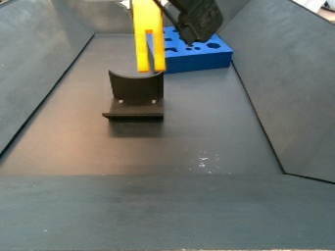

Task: Pick up the double-square object. Move up. Rotate the double-square object. Place the double-square object on the fixture. Regrasp the double-square object. Move to above the board. Insert the double-square object.
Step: Place the double-square object on the fixture.

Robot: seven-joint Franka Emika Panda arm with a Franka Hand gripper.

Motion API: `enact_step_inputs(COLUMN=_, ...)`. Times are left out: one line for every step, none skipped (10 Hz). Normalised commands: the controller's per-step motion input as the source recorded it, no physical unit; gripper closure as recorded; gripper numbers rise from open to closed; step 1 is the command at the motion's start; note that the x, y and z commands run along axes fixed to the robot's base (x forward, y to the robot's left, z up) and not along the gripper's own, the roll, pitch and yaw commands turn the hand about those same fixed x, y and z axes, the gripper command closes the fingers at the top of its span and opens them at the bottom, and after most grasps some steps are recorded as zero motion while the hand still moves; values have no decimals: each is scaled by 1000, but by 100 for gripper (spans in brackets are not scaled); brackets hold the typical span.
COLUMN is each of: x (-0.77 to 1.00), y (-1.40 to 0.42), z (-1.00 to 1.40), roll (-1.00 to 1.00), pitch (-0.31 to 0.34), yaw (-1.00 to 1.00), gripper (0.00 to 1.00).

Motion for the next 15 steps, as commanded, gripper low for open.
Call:
enact_step_inputs(x=312, y=32, z=-12, roll=-204, pitch=-5, yaw=-161, gripper=100)
enact_step_inputs(x=255, y=37, z=-16, roll=-178, pitch=-20, yaw=-143, gripper=100)
enact_step_inputs(x=186, y=38, z=-22, roll=-172, pitch=-25, yaw=-118, gripper=100)
enact_step_inputs(x=137, y=129, z=-1000, roll=-173, pitch=31, yaw=-126, gripper=100)
enact_step_inputs(x=118, y=129, z=-1000, roll=-171, pitch=37, yaw=-114, gripper=100)
enact_step_inputs(x=123, y=118, z=-1000, roll=-163, pitch=22, yaw=-103, gripper=100)
enact_step_inputs(x=124, y=109, z=-1000, roll=-148, pitch=15, yaw=-96, gripper=100)
enact_step_inputs(x=127, y=105, z=-1000, roll=-135, pitch=2, yaw=-90, gripper=100)
enact_step_inputs(x=133, y=97, z=-1000, roll=-123, pitch=-18, yaw=-81, gripper=100)
enact_step_inputs(x=117, y=78, z=-868, roll=-110, pitch=-24, yaw=-71, gripper=100)
enact_step_inputs(x=105, y=64, z=-776, roll=-101, pitch=-28, yaw=-66, gripper=100)
enact_step_inputs(x=86, y=43, z=-592, roll=-87, pitch=-39, yaw=-52, gripper=100)
enact_step_inputs(x=76, y=37, z=-465, roll=-82, pitch=-48, yaw=-42, gripper=100)
enact_step_inputs(x=69, y=30, z=-301, roll=-74, pitch=-56, yaw=-30, gripper=100)
enact_step_inputs(x=67, y=28, z=-212, roll=-71, pitch=-64, yaw=-21, gripper=100)
